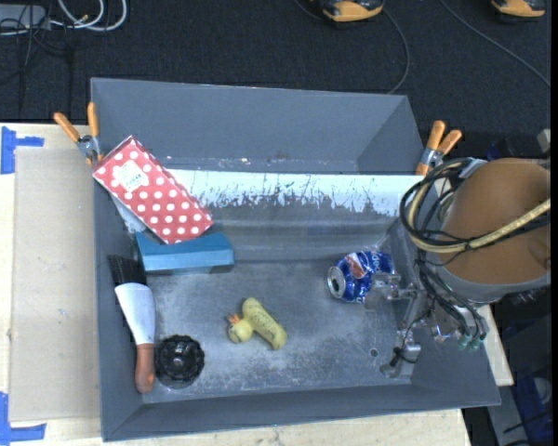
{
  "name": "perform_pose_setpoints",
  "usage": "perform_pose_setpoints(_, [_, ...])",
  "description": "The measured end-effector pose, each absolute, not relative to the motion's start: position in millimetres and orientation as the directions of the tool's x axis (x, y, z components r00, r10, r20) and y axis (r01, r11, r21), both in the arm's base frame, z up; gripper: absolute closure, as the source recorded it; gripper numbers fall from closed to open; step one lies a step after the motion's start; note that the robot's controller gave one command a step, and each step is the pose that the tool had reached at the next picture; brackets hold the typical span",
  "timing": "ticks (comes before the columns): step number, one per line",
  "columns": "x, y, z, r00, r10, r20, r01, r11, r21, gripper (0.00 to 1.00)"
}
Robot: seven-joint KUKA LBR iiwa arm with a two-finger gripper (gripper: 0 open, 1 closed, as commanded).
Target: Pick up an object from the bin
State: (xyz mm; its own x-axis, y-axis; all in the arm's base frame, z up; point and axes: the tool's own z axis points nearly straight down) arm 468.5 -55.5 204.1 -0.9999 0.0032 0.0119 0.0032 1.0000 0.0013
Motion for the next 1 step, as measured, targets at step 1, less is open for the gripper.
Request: perform_pose_setpoints(1, [470.3, -55.2, 208.2, -1.0, 0.0, 0.003, 0.0, 1.0, 0.0, 0.0])
